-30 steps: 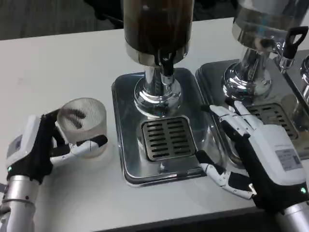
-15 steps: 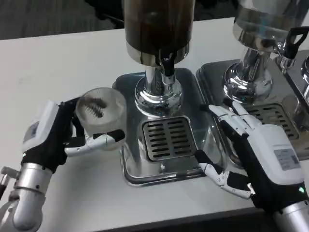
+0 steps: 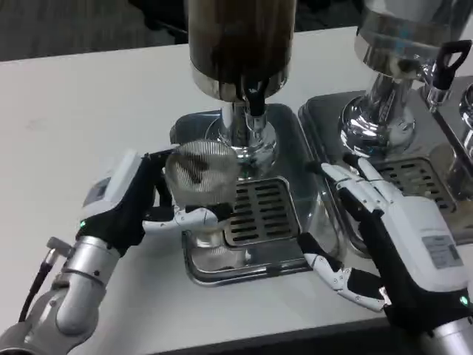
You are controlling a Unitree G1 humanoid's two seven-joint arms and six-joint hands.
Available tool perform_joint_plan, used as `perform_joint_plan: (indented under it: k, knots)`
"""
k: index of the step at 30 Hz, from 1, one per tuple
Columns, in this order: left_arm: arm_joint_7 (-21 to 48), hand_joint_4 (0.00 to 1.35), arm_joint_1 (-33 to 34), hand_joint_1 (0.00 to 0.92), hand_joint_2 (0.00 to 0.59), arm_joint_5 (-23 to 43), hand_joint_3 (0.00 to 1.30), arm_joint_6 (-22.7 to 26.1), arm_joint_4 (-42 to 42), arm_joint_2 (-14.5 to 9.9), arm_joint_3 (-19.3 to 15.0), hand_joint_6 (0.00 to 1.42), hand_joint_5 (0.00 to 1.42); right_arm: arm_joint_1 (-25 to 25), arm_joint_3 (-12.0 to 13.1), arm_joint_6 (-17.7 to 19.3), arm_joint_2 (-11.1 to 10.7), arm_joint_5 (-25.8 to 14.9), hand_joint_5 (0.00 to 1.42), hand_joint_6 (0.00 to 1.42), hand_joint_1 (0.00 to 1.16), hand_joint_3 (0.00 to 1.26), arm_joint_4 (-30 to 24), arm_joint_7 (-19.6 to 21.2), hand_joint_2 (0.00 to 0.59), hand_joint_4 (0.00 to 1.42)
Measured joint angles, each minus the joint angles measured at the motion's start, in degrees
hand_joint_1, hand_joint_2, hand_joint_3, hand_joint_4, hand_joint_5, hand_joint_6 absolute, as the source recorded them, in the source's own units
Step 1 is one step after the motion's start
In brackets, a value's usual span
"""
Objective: Grasp the cup under the faucet to collect the drink, then remove the cup.
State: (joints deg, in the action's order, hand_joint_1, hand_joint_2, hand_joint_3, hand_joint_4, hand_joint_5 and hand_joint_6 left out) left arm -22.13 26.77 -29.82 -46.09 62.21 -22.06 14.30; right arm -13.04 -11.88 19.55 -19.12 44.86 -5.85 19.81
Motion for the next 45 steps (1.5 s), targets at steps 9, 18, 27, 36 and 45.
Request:
perform_joint_plan:
  k: [9, 18, 27, 36, 45]
  knots:
    - [2.8, 0.83, 1.8, 0.450, 0.033, -0.1, 0.69, 1.4, 1.3, 0.8, 1.3, 1.30, 1.05, -1.9, 0.2, -0.8, 0.8, 0.9, 0.07, 0.19, 0.55, 0.19, -1.5, 0.7, 0.380, 0.18]
    - [5.0, 0.77, 3.4, 0.422, 0.047, -0.2, 0.65, 2.0, 1.3, 2.0, 2.8, 1.27, 1.01, -2.4, 0.1, -1.0, 1.6, 1.0, 0.07, 0.19, 0.55, 0.19, -1.7, 0.9, 0.380, 0.18]
    - [5.5, 0.56, 4.9, 0.306, 0.065, -1.5, 0.57, 2.7, 1.1, 2.2, 4.8, 1.13, 0.83, -3.1, 0.1, -1.1, 2.4, 1.1, 0.07, 0.20, 0.55, 0.19, -2.2, 0.9, 0.380, 0.18]
    - [5.4, 0.33, 4.8, 0.241, 0.054, -2.9, 0.50, 4.7, -0.6, 2.0, 5.0, 0.79, 0.56, -3.6, 0.1, -1.2, 2.5, 1.1, 0.07, 0.20, 0.55, 0.20, -3.1, 0.9, 0.380, 0.18]
    - [4.8, 0.03, 4.3, 0.194, 0.042, -4.7, 0.46, 6.0, -3.0, 1.1, 5.0, 0.24, 0.16, -3.7, 0.1, -1.2, 2.4, 1.0, 0.07, 0.20, 0.55, 0.21, -3.2, 0.9, 0.380, 0.18]
